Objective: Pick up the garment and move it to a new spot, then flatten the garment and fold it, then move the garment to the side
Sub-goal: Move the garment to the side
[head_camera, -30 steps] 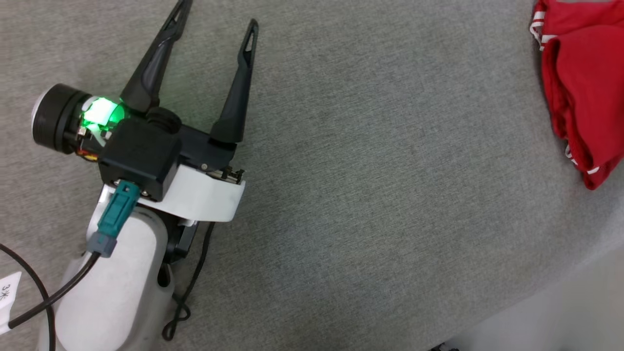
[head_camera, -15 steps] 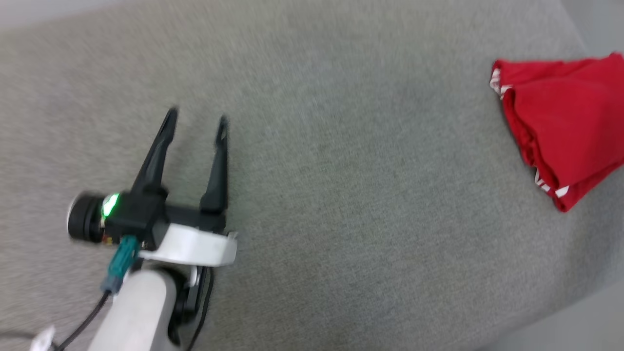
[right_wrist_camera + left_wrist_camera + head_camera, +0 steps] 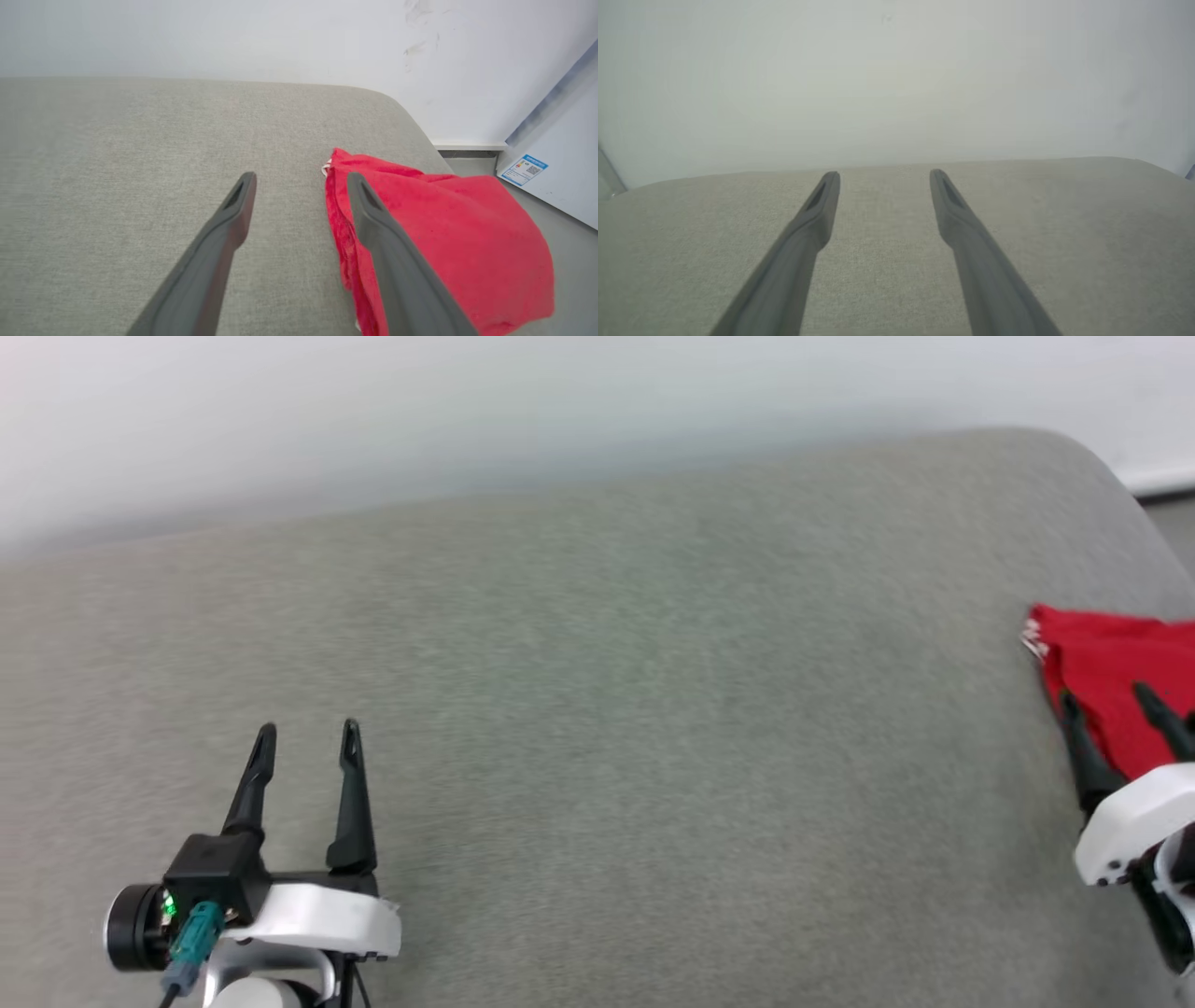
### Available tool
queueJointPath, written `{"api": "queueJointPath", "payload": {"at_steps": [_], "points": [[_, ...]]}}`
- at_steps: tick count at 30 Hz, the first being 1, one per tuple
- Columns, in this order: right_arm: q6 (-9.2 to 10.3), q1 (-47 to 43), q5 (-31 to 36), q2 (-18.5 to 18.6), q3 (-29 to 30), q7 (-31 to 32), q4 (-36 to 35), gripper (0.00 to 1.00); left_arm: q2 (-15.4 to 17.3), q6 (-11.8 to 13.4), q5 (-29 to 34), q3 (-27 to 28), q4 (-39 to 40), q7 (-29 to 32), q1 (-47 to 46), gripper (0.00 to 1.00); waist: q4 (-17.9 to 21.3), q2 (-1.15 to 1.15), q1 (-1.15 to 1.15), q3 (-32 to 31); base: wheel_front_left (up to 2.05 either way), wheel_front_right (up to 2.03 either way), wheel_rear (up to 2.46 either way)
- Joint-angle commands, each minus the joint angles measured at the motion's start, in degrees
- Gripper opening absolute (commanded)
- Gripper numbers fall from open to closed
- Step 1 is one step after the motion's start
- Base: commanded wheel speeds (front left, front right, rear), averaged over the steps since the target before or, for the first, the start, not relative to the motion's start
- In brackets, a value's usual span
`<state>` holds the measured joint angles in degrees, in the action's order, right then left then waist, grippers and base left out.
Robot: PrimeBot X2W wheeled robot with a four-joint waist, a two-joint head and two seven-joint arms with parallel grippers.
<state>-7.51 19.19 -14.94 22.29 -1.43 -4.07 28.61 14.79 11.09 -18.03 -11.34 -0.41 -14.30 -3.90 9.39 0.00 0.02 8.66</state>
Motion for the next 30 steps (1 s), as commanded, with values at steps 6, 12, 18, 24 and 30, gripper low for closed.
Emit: {"api": "queueJointPath", "payload": {"at_steps": [6,12,18,24,30], "points": [[0.05,-6.02,-0.36,-3.65,0.05,-0.85,-9.03,1.00,0.45,0.33,-1.35,1.51,-1.45,-0.44,2.93,1.00,-6.56,0.00,-0.02,-5.66,0.00,0.00,0.00],[0.05,-13.28,1.01,-8.04,2.19,-1.85,-19.28,1.00,0.67,0.03,-1.99,1.42,-2.72,-0.50,5.74,1.00,-7.05,0.00,-0.02,-8.62,0.00,0.00,0.00],[0.05,-21.28,2.79,-12.30,4.39,-0.06,-29.08,1.00,0.39,-0.82,-2.65,0.19,-3.82,0.03,7.21,1.00,-7.15,0.00,-0.02,-9.72,0.00,0.00,0.00],[0.05,-24.61,3.97,-14.44,4.39,1.95,-34.38,1.00,0.61,-0.86,-3.38,0.27,-4.33,0.48,7.60,1.00,-7.05,0.00,-0.02,-10.22,0.00,0.00,0.00],[0.05,-25.16,4.40,-14.93,4.17,3.12,-36.69,1.00,1.24,-0.87,-3.90,0.67,-4.24,0.68,7.75,1.00,-6.96,0.00,-0.02,-10.05,0.00,0.00,0.00]]}}
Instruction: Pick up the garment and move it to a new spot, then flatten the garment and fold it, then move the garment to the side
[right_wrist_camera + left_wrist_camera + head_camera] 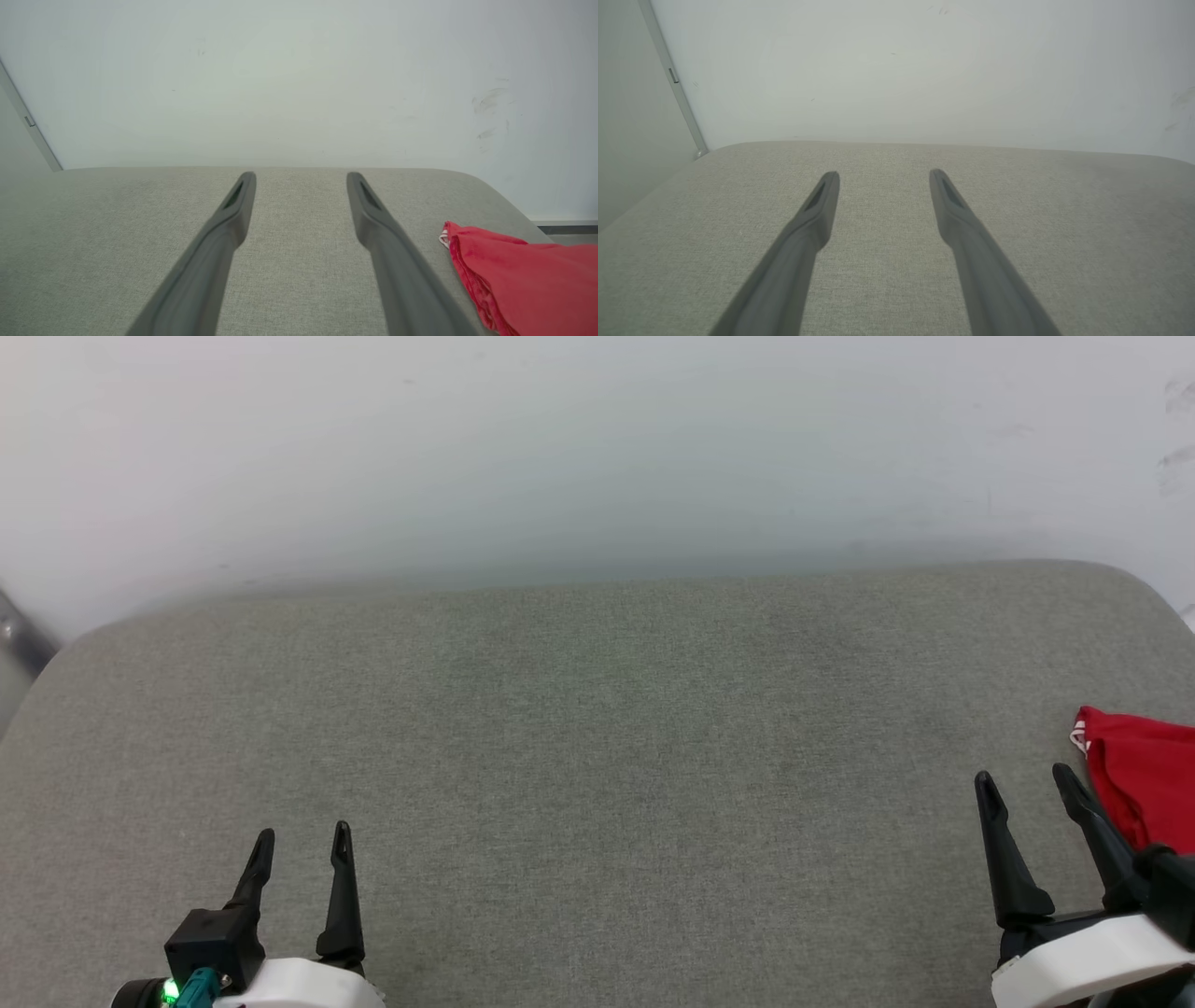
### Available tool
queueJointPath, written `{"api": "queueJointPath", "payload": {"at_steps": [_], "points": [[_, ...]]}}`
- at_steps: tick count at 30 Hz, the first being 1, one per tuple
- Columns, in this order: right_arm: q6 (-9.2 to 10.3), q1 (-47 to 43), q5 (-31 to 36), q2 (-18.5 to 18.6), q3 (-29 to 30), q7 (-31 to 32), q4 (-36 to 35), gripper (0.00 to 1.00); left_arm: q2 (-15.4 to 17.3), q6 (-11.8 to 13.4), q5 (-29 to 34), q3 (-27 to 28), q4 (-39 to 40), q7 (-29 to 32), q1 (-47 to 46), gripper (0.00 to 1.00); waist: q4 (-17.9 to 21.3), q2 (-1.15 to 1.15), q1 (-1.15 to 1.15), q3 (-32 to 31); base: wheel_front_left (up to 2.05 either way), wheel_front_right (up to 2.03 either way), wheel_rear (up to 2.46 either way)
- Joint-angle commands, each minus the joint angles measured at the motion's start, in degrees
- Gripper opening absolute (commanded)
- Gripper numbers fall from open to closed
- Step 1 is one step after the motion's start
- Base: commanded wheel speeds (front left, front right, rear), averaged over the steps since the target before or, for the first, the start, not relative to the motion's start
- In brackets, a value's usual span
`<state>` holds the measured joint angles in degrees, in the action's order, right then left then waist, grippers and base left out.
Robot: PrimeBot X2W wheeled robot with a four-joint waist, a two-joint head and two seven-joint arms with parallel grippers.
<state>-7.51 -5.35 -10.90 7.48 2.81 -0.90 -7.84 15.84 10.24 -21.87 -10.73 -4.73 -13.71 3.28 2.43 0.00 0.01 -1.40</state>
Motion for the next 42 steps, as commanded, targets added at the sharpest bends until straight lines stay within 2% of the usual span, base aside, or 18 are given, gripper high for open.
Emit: {"api": "queueJointPath", "payload": {"at_steps": [1,18,19,23,42], "points": [[0.05,-0.64,0.49,-0.08,-0.06,0.12,-0.27,1.00,0.23,0.01,-0.15,0.07,0.09,0.08,0.50,1.00,0.01,0.00,-0.01,0.06,0.00,0.00,0.00],[0.05,-0.85,-0.15,0.11,-0.84,-0.17,0.10,1.00,0.55,-0.26,-0.97,-0.06,-0.71,-0.32,-0.78,1.00,0.50,0.00,-0.01,0.38,0.00,0.00,0.00],[0.00,-0.45,-0.21,-0.01,-0.84,-0.03,0.23,0.00,0.20,-0.16,-1.09,-0.06,-0.66,-0.08,-0.27,0.00,0.50,0.00,-0.01,0.38,0.00,0.00,0.00],[-0.01,-0.90,-1.19,-0.42,-1.11,0.01,2.19,0.00,-0.84,-0.35,-1.93,-0.22,-2.31,0.20,0.52,0.00,0.48,0.00,-0.01,0.39,0.00,0.00,0.00],[0.00,2.34,-21.52,-1.01,-0.45,1.41,6.98,0.00,-3.58,-4.64,-19.07,3.86,-4.19,4.93,-2.18,0.00,0.04,0.00,-0.01,0.57,0.00,0.00,0.00]]}}
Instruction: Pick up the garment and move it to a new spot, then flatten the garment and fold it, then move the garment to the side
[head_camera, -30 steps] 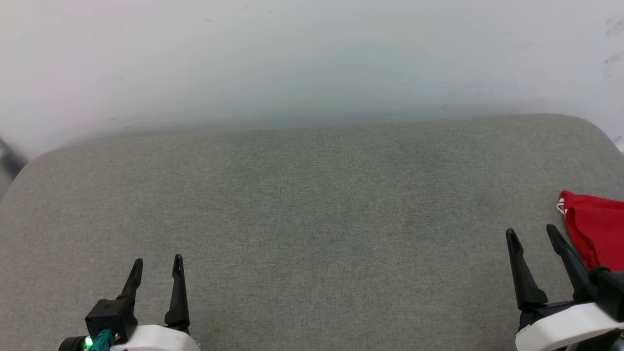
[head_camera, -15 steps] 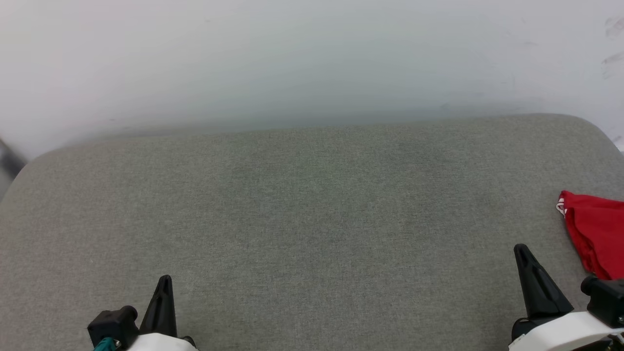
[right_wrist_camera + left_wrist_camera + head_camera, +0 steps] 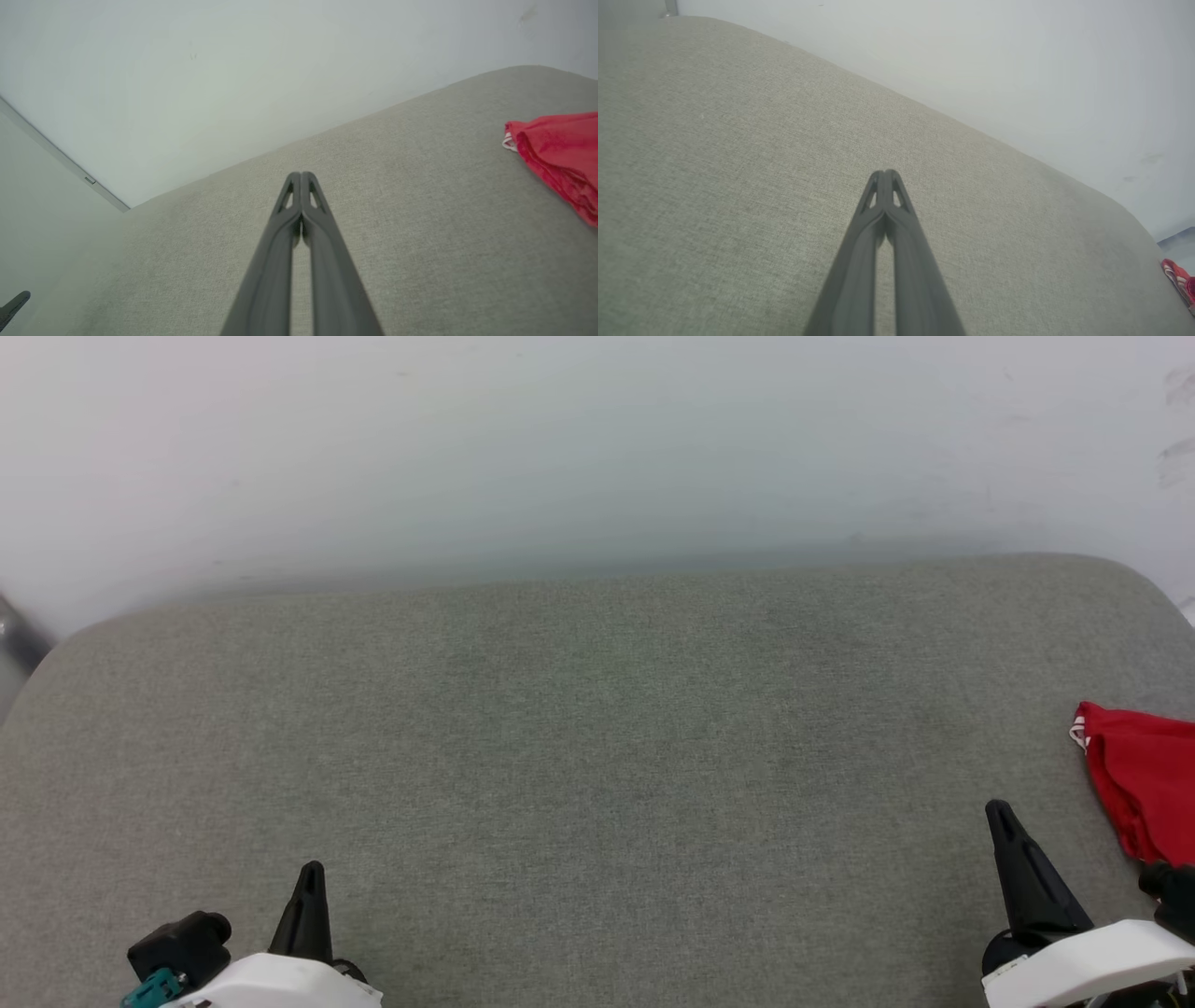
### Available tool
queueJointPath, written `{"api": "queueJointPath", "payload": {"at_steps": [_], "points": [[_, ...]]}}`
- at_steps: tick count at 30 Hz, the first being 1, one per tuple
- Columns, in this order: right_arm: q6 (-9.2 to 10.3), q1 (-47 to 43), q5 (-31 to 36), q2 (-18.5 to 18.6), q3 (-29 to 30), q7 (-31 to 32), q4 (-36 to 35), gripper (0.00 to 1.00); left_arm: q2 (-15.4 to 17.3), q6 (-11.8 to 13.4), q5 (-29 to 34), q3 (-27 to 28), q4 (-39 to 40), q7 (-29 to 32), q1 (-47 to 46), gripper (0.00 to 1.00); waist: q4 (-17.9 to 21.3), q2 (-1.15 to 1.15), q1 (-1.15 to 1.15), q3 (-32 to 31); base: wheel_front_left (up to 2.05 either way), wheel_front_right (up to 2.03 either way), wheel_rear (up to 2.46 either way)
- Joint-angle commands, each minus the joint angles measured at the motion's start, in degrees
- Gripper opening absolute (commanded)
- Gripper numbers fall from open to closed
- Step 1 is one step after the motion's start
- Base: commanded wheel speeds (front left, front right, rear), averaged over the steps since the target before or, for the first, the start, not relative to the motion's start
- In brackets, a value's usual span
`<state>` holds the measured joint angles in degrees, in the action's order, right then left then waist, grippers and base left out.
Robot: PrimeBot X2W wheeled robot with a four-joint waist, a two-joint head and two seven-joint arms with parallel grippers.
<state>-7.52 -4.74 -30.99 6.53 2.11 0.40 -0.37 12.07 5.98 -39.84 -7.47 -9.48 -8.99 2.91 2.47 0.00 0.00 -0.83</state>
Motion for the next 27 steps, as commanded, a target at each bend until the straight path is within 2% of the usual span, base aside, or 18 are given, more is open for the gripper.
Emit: {"api": "queueJointPath", "payload": {"at_steps": [1,27], "points": [[0.01,1.89,-2.37,-0.10,0.28,0.17,-0.26,0.00,0.06,-0.58,-1.89,0.78,0.46,0.43,-1.95,0.00,-0.03,0.00,0.00,0.01,0.00,0.00,0.00],[0.02,5.23,-23.34,-0.96,1.25,1.86,4.79,0.00,-2.95,-5.16,-19.70,5.26,-1.19,5.52,-4.59,0.00,-0.64,0.00,0.00,0.26,0.00,0.00,0.00]]}}
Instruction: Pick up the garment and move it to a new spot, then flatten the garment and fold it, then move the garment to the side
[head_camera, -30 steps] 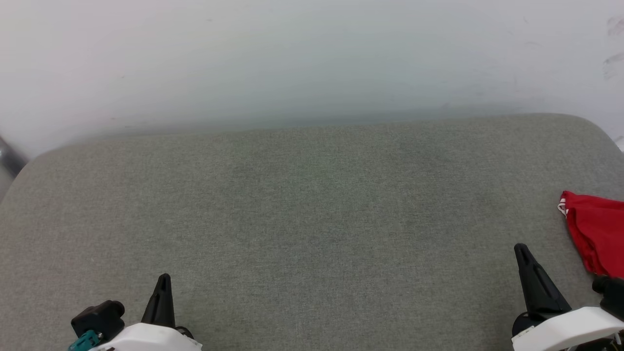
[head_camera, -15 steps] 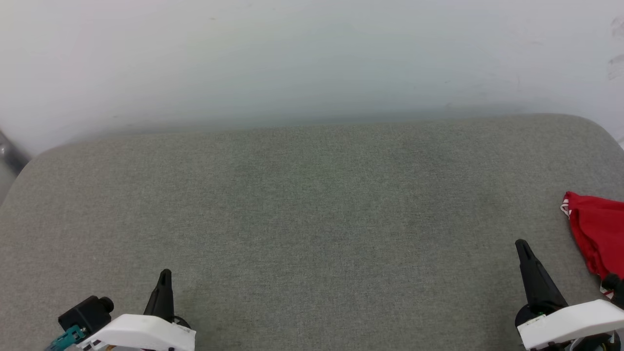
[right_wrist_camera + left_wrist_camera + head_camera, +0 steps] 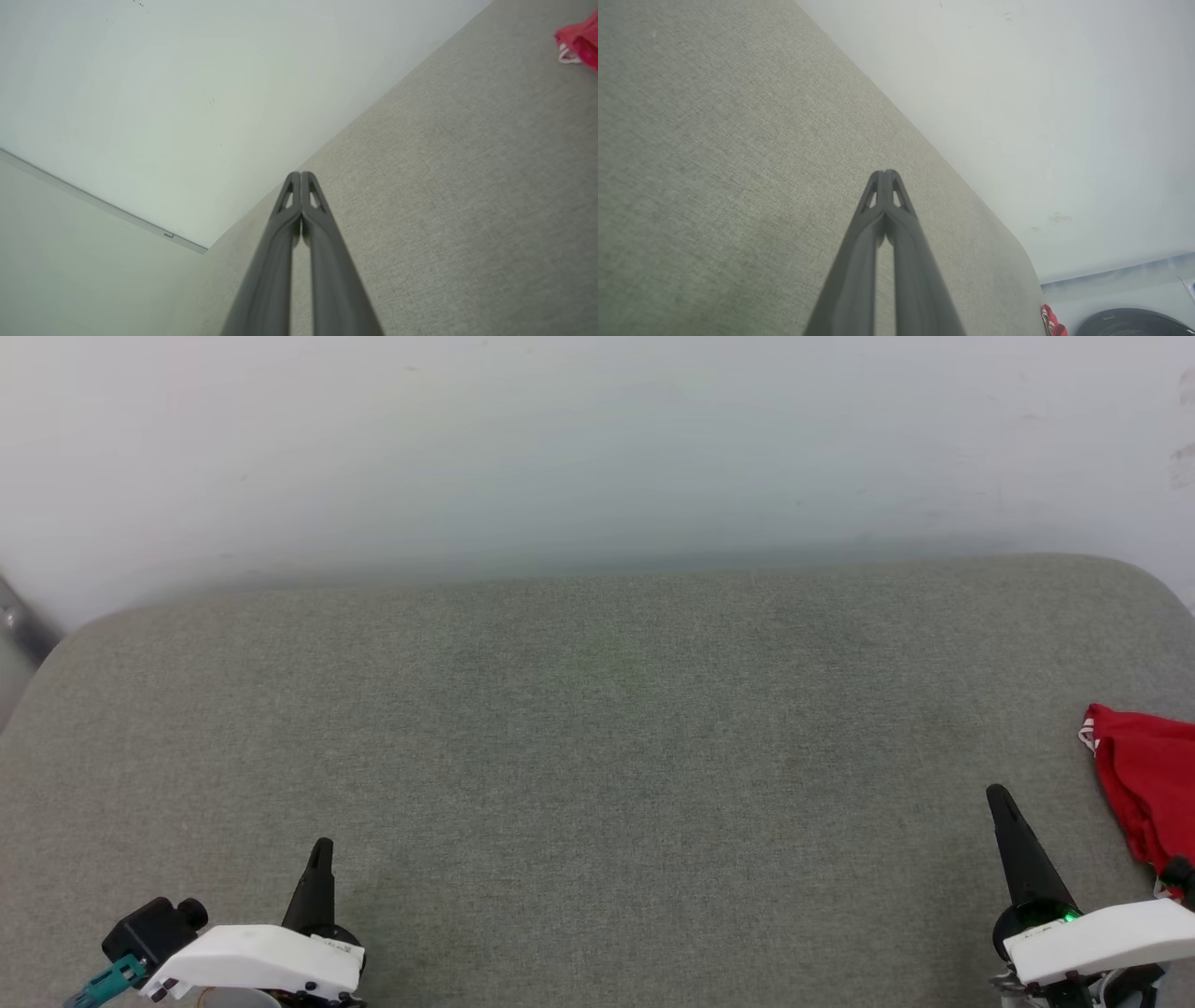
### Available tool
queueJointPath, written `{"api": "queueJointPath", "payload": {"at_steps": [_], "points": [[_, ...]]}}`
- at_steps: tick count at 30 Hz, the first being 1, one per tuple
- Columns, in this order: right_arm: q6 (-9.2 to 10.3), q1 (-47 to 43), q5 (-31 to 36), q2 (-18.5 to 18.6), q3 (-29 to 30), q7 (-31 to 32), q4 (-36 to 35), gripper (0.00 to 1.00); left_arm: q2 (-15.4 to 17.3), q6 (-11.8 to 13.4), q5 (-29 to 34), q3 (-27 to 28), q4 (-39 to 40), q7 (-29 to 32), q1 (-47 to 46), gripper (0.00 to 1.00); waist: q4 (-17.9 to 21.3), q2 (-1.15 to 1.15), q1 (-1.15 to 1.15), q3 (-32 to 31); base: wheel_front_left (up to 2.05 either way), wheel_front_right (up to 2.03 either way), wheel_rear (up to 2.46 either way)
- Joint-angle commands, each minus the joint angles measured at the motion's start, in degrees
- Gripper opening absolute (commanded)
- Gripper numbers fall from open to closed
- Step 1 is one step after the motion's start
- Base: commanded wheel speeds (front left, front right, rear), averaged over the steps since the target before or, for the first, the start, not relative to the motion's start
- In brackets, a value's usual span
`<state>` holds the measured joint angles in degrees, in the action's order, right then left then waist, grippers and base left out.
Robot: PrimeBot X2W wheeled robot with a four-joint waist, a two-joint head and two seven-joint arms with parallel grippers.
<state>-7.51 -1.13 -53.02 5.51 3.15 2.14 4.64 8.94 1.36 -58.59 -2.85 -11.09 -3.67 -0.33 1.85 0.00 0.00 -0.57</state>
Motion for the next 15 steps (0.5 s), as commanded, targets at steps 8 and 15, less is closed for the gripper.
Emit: {"api": "queueJointPath", "payload": {"at_steps": [8,15], "points": [[0.01,2.30,-5.98,-0.19,0.50,0.53,0.92,0.00,-0.58,-1.57,-4.96,1.62,0.04,1.40,-2.03,0.00,-0.18,0.00,0.00,0.07,0.00,0.00,0.00],[0.01,3.13,-10.39,-0.45,0.76,0.93,1.99,0.00,-1.26,-2.55,-8.71,2.65,-0.35,2.51,-2.55,0.00,-0.34,0.00,0.00,0.14,0.00,0.00,0.00]]}}
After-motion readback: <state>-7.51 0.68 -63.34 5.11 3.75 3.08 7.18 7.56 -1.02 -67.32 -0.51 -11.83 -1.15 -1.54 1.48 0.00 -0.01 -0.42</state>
